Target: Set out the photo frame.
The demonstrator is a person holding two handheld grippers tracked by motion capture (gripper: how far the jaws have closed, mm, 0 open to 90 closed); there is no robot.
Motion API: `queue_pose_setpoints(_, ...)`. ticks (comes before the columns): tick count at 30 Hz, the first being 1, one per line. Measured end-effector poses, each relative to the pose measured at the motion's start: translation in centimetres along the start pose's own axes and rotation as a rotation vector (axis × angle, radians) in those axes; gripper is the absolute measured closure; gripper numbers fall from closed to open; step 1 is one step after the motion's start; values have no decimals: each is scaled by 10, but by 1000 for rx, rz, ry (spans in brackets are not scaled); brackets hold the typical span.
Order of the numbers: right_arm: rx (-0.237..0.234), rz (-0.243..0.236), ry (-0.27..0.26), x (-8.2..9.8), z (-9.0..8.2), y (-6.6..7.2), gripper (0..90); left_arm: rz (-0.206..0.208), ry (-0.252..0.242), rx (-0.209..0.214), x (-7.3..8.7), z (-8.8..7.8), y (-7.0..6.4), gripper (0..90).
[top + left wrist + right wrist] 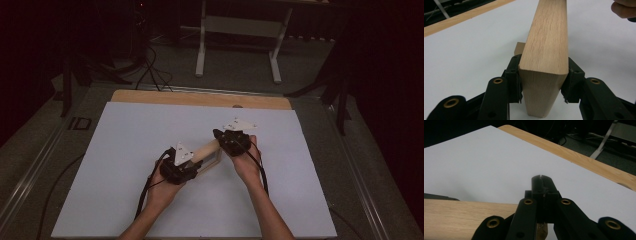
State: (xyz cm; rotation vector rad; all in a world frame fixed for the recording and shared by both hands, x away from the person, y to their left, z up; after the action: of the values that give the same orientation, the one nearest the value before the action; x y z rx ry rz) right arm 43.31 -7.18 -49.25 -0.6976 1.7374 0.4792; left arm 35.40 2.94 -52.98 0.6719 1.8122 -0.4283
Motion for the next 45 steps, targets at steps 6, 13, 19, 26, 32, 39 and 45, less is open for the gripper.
queue_pose_setpoints(6,2,8,-5,1,-2,0,900,-2,0,-8,0,0,2,578)
queue_pose_setpoints(13,2,16,-10,2,-5,-1,900,-6,-2,-16,0,0,4,575)
queue_pose_setpoints(19,15,-15,-3,2,-7,0,900,-8,-5,-14,0,0,5,568)
queue_pose_setpoints(26,21,-3,0,2,-9,1,900,-5,-3,-19,0,0,7,557)
queue_pose_setpoints(32,27,-10,8,3,-10,1,900,-14,-4,-20,1,0,9,544)
queue_pose_setpoints(39,27,-6,14,3,-13,1,900,-18,-4,-24,1,0,11,531)
queue_pose_setpoints(45,32,-1,12,3,-13,1,900,-20,-3,-22,1,0,12,528)
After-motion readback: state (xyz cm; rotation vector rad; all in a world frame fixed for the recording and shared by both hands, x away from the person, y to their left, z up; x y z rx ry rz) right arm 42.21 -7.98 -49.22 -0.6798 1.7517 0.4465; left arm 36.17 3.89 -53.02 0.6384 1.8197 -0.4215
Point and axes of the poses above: each handheld gripper's, and its own axes: z roughly forward along the jaws, x roughly out of its underside, y roughly to its left, the point moved 9 cm from there along z, roughly forward along the jaws, and after that the axes turned 14 degrees about -y, right-handed, at the moved point
